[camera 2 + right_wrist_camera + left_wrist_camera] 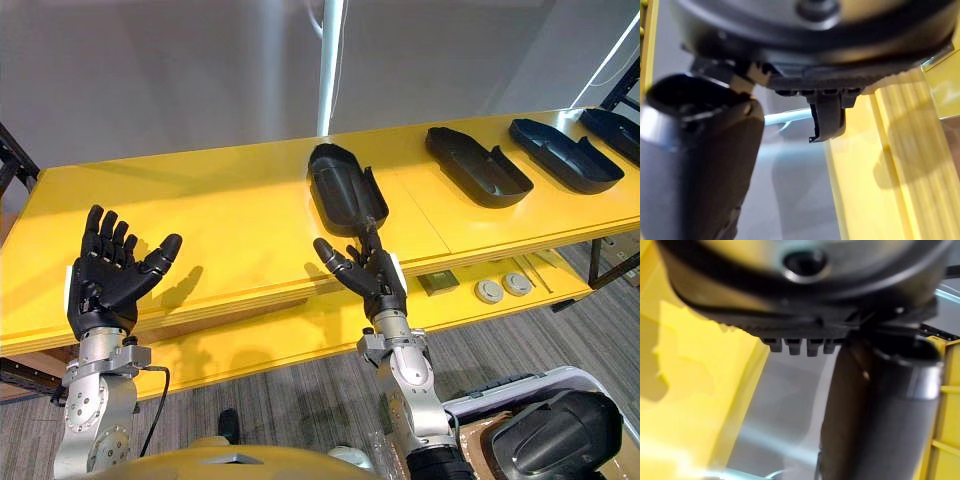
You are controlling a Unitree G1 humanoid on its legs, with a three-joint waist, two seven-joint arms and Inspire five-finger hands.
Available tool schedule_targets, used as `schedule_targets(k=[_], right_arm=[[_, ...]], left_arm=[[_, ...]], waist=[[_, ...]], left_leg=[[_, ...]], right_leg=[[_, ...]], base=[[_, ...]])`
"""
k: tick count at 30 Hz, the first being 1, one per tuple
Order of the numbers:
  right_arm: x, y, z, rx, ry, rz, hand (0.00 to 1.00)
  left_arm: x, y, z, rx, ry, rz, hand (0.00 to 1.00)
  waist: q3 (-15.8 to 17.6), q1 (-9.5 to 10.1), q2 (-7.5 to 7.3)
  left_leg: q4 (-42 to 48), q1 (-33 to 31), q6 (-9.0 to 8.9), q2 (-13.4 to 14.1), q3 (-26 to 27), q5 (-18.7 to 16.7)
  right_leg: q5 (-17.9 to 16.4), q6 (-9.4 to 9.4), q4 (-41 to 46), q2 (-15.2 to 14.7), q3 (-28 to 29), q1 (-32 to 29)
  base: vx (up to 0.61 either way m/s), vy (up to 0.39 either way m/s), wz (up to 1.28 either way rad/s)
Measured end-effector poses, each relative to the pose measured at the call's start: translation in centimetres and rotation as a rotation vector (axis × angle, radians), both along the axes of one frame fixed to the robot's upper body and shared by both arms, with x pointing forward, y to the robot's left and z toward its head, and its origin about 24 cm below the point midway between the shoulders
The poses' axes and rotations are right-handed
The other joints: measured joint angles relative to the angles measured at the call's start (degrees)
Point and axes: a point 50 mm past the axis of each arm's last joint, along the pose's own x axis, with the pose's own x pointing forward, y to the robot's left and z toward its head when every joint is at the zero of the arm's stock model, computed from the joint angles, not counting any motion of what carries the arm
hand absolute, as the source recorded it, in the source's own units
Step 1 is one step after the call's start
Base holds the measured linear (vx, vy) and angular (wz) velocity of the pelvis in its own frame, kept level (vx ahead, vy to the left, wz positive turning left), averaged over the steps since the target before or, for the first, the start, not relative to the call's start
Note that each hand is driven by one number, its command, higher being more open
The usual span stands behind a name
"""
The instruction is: Walk over and take three plastic housings, then place them on the shelf
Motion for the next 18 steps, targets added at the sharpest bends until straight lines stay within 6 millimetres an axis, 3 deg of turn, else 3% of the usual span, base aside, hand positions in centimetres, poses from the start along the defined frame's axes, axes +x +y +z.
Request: schedule_targets(k=[12, 18], right_arm=[[0.77, 0.06, 0.07, -0.002, -0.003, -0.014, 1.0], [0.18, 0.22, 0.53, 0.004, -0.022, 0.001, 1.0]], left_arm=[[0.01, -0.14, -0.03, -0.007, -0.003, -0.004, 1.0], [0.05, -0.28, 0.05, 0.001, -0.01, -0.023, 1.0]], waist=[[0.17, 0.17, -0.02], [0.4, 0.03, 0.06]], left_leg=[[0.0, -0.01, -0.03, 0.0, -0.17, 0.04], [0.0, -0.14, -0.04, 0.01, -0.13, -0.02]], right_leg=[[-0.16, -0.01, -0.03, 0.01, -0.19, 0.03], [-0.17, -0.01, -0.16, 0.03, -0.18, -0.03]], base=[[0.0, -0.001, 0.0], [0.0, 0.0, 0.0]])
